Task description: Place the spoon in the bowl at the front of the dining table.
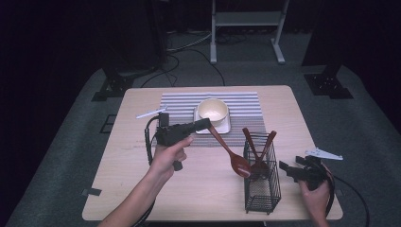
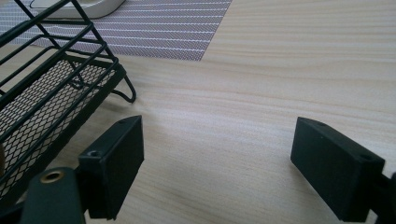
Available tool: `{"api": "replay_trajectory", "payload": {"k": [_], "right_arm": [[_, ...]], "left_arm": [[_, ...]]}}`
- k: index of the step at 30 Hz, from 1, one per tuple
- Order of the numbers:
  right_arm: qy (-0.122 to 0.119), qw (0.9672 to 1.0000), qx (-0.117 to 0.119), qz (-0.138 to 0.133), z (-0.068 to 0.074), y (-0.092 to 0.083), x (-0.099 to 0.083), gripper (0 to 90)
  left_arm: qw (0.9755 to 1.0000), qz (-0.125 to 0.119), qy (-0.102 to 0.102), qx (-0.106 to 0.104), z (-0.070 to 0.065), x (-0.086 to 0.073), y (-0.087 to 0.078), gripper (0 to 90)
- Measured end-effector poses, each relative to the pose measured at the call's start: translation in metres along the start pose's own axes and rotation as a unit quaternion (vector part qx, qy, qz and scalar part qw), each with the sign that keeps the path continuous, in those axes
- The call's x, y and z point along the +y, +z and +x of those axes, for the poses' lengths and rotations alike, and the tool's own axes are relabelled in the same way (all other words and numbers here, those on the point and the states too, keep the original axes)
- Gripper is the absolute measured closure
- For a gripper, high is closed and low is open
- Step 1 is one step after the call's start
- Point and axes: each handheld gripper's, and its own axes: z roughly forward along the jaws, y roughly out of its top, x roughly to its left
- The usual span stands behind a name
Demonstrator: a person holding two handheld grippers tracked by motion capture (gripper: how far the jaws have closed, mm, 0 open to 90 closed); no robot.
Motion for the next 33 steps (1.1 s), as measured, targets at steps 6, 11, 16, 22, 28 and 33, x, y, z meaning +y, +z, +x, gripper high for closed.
{"api": "replay_trajectory", "payload": {"k": [6,11,16,22,28,33], "right_arm": [[0.000,1.0000,0.000,0.001,0.000,0.000,0.000,16.1],[0.001,1.0000,0.000,0.001,0.000,0.000,0.000,16.1],[0.000,1.0000,-0.001,0.001,0.000,0.000,0.000,16.1],[0.001,1.0000,0.000,0.001,0.000,0.000,0.000,16.1],[0.000,1.0000,-0.001,0.002,0.000,0.000,0.000,16.1],[0.001,1.0000,0.000,0.001,0.000,0.000,0.000,16.2]], "left_arm": [[0.9999,-0.011,-0.008,0.008,0.009,0.001,-0.009,84.3],[0.9998,-0.013,-0.006,0.017,0.013,0.003,-0.014,84.3],[0.9994,-0.016,-0.008,0.031,0.019,0.004,-0.019,84.3],[0.9987,-0.020,-0.010,0.047,0.031,0.005,-0.024,84.3],[0.9979,-0.020,-0.016,0.060,0.039,0.004,-0.024,84.3],[0.9971,-0.012,-0.015,0.074,0.047,0.002,-0.022,84.3]]}}
